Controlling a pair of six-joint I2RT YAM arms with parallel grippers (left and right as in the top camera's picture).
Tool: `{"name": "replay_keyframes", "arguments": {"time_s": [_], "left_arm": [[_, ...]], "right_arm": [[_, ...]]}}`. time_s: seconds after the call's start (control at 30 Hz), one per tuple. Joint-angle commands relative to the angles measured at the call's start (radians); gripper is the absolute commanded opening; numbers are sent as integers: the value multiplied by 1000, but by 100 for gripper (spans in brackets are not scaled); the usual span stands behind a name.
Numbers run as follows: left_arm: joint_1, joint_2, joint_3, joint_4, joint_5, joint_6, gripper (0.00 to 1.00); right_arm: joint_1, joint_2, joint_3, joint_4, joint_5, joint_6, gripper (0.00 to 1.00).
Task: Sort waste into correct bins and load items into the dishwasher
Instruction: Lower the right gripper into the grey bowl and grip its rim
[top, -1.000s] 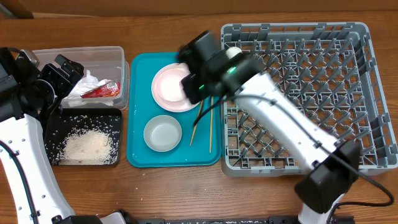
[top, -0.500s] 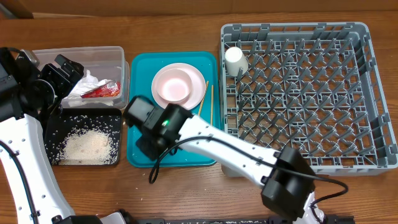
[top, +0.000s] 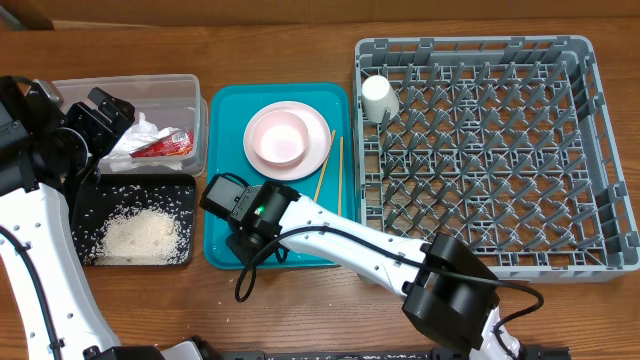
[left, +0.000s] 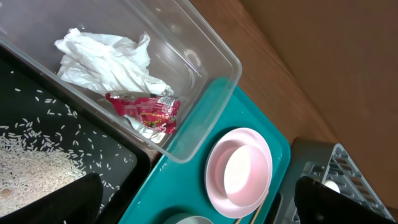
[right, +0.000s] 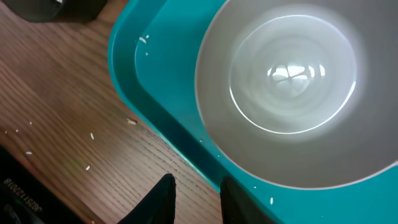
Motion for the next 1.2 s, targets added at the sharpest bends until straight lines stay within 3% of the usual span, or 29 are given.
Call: {"name": "replay_keyframes", "arguments": {"time_s": [0.0, 0.47, 0.57, 0.6, 0.7, 0.73, 1.0, 1.1, 1.17], "left_arm": [[-8, -1, 26, -1, 0, -9, 100], [-6, -1, 26, -1, 0, -9, 100], [-7, -1, 26, -1, 0, -9, 100], [-6, -1, 26, -1, 0, -9, 100], [-6, -1, 26, -1, 0, -9, 100], [-6, -1, 26, -1, 0, -9, 100], [-6, -1, 26, -1, 0, -9, 100], [-6, -1, 26, -1, 0, -9, 100], [-6, -1, 26, -1, 0, -9, 100]], "right_arm": [[-2, 3, -1, 5, 32, 13, 27], [-2, 3, 0, 5, 32, 13, 33], [-2, 3, -1, 5, 31, 13, 47], [-2, 3, -1, 5, 31, 13, 60], [-2, 3, -1, 4, 27, 13, 85], [-2, 3, -1, 5, 27, 13, 99], [-2, 3, -1, 5, -9, 12, 100], [-2, 3, -1, 5, -6, 12, 71], [-2, 3, 0, 6, -6, 9, 60]]}}
